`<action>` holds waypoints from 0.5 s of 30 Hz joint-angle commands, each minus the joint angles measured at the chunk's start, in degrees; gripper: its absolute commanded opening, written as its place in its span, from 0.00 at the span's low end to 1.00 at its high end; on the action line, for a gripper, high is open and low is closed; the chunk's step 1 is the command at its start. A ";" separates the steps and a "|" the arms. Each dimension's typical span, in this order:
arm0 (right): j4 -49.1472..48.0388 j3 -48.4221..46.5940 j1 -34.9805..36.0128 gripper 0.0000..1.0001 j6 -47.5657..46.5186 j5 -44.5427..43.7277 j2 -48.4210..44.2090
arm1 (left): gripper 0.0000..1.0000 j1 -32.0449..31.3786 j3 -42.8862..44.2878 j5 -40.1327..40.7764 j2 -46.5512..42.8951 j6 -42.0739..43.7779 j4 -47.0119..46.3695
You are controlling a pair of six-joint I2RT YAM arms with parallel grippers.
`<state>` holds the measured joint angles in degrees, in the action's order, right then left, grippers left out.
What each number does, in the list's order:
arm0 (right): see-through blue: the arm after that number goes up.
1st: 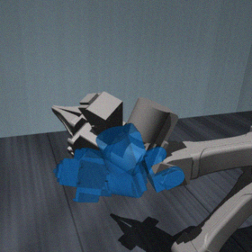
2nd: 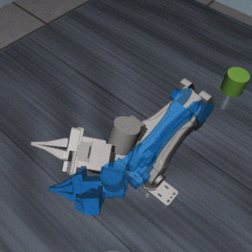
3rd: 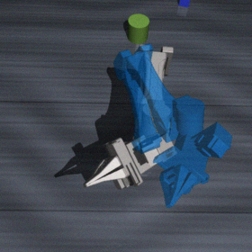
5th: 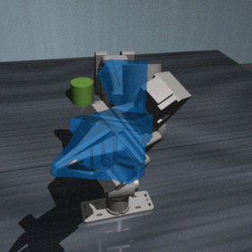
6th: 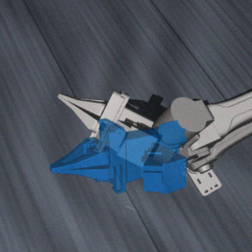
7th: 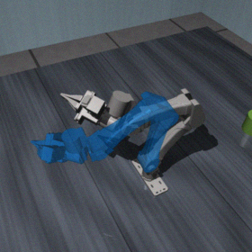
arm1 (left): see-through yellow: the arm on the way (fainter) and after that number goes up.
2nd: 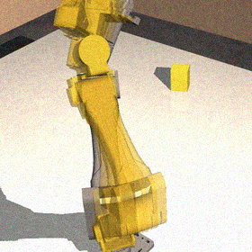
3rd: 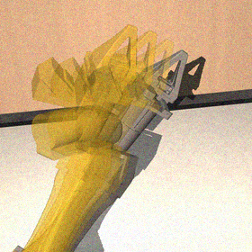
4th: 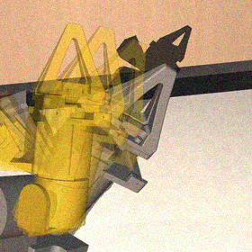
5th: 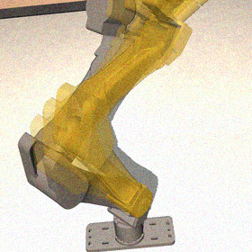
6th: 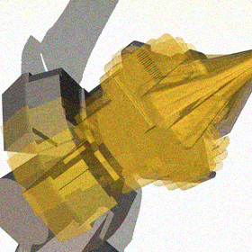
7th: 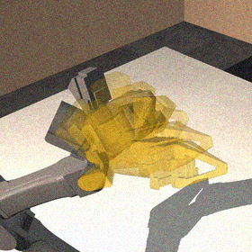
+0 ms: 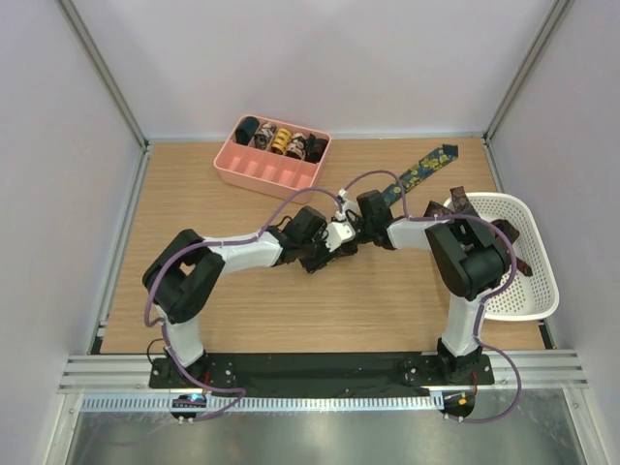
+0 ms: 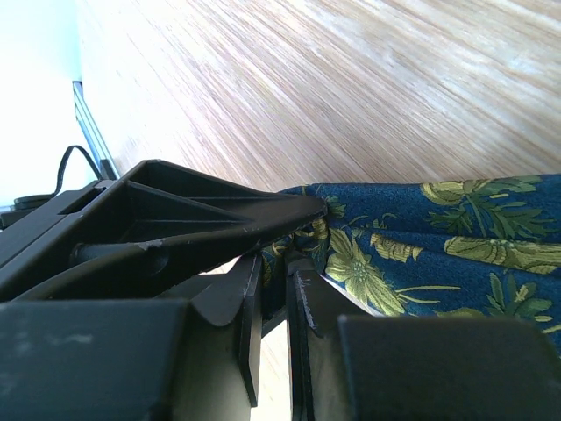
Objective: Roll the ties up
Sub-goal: Roll the tie
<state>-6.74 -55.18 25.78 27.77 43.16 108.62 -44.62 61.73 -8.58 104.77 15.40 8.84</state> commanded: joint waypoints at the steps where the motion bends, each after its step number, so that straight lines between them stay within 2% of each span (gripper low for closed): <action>1: 0.77 1.30 -2.48 0.02 -0.70 -4.93 0.79 | 0.38 0.59 1.19 2.60 -0.27 -1.07 4.43; 9: 3.93 -0.37 -3.10 0.01 -3.78 -9.84 4.32 | 0.42 0.41 4.00 1.64 1.93 -1.07 7.33; 13: 4.02 -0.19 -4.33 0.01 -3.69 -11.34 5.46 | 0.46 0.41 4.36 1.90 1.93 -1.34 7.59; 15: 4.19 -0.19 -5.12 0.01 -3.77 -11.16 6.16 | 0.52 0.32 4.45 1.64 1.84 -1.25 7.51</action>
<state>-6.04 -55.75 22.90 27.33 42.57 111.63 -44.60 64.75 -8.05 106.65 14.74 12.88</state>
